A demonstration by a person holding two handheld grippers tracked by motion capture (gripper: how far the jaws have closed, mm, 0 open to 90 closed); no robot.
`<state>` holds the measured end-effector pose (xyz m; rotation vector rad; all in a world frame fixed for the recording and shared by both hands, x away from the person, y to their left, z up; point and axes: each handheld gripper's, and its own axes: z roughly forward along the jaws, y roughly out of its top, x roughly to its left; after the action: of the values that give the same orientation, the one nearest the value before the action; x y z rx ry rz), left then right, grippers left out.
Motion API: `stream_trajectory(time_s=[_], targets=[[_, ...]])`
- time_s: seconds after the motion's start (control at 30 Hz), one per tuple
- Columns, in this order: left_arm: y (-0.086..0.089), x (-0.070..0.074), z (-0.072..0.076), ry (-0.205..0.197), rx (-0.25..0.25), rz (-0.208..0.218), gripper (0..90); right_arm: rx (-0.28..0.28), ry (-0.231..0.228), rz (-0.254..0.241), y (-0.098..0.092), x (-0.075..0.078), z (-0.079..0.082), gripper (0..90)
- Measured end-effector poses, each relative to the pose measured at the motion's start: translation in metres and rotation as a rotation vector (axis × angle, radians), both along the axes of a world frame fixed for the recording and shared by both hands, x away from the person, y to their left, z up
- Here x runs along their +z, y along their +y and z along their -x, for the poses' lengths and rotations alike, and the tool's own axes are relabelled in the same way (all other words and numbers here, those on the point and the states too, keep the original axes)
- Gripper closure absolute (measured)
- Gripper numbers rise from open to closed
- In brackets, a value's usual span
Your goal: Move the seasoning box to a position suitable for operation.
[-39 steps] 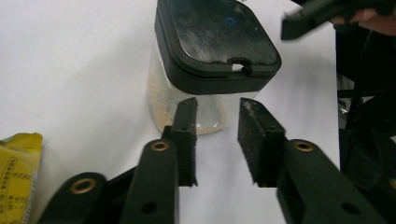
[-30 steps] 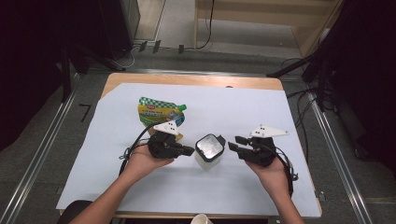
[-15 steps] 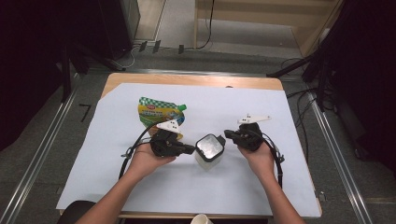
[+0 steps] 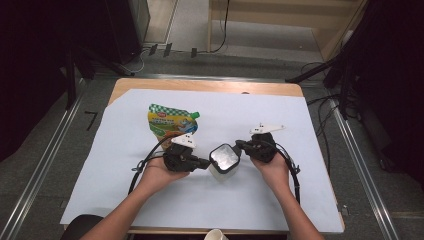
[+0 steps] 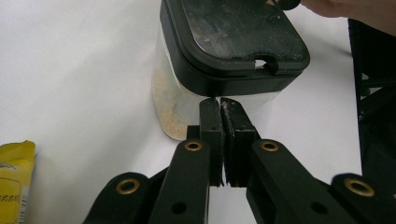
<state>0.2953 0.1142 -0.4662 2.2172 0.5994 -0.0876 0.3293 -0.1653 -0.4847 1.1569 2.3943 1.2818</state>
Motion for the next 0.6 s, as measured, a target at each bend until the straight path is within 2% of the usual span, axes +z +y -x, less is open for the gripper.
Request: stream_trajectory(time_s=[0.2, 0.33, 0.47, 0.6], targets=[[0.000, 0.000, 0.000, -0.003, 0.001, 0.001, 88.4, 0.007, -0.001, 0.017, -0.001, 0.001, 0.002, 90.0], [0.001, -0.001, -0.001, -0.015, -0.007, 0.001, 88.4, 0.004, 0.018, 0.017, -0.003, 0.002, 0.005, 90.0], [0.002, -0.001, -0.003, -0.028, 0.002, -0.002, 87.1, 0.010, 0.007, 0.029, -0.005, 0.003, 0.011, 90.0], [0.001, -0.002, -0.005, -0.022, 0.014, 0.016, 85.8, 0.042, 0.022, 0.002, -0.005, 0.004, 0.019, 90.0]])
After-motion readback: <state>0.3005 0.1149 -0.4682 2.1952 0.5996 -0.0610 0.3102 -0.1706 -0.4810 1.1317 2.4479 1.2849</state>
